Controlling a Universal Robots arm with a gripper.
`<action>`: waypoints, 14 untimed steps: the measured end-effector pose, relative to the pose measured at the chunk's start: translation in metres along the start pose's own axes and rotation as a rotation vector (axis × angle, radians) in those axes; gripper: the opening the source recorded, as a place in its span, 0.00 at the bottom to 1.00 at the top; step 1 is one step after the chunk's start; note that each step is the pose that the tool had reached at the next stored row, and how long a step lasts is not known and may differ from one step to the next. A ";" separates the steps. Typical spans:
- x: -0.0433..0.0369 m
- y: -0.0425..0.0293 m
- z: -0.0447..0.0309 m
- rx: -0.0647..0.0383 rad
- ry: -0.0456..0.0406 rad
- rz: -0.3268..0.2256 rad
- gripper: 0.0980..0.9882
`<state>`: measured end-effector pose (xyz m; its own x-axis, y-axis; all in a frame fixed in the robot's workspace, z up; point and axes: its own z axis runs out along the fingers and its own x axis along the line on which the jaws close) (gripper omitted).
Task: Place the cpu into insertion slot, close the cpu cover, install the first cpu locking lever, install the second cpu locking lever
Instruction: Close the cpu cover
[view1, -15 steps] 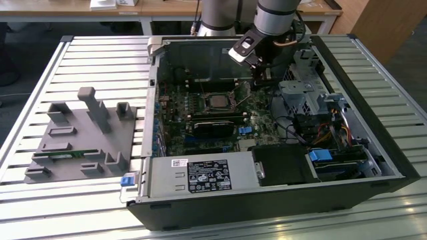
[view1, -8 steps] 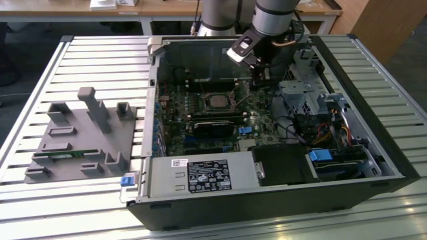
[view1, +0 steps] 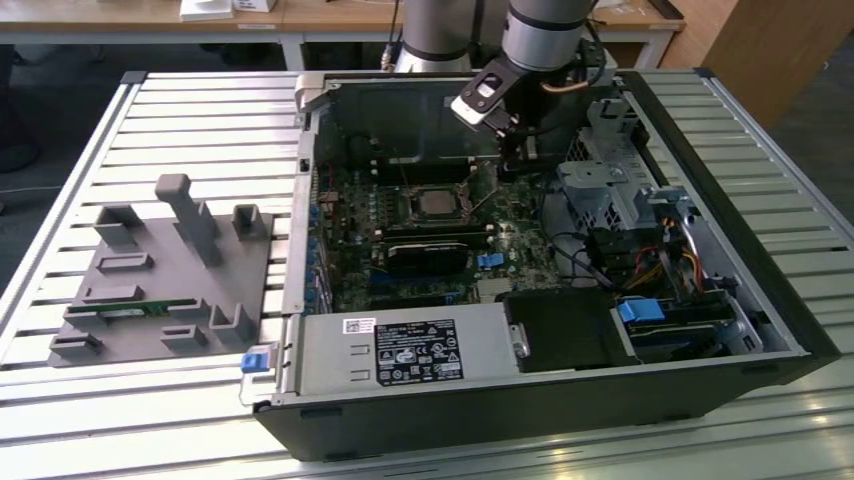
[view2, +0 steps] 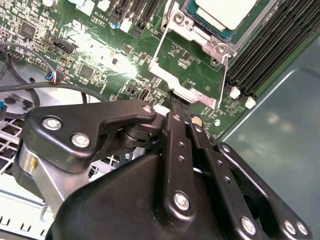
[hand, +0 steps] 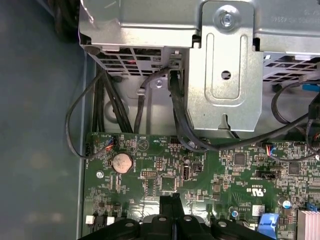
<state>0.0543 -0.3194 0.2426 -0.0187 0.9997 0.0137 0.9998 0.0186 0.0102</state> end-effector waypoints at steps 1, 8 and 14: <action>0.0000 -0.0005 0.0000 0.000 -0.0001 0.000 0.01; 0.0001 -0.0047 0.0000 0.000 0.0000 0.000 0.01; 0.0002 -0.0084 0.0000 0.000 0.0000 0.000 0.01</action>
<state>0.0459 -0.3193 0.2425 -0.0188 0.9997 0.0137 0.9998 0.0186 0.0102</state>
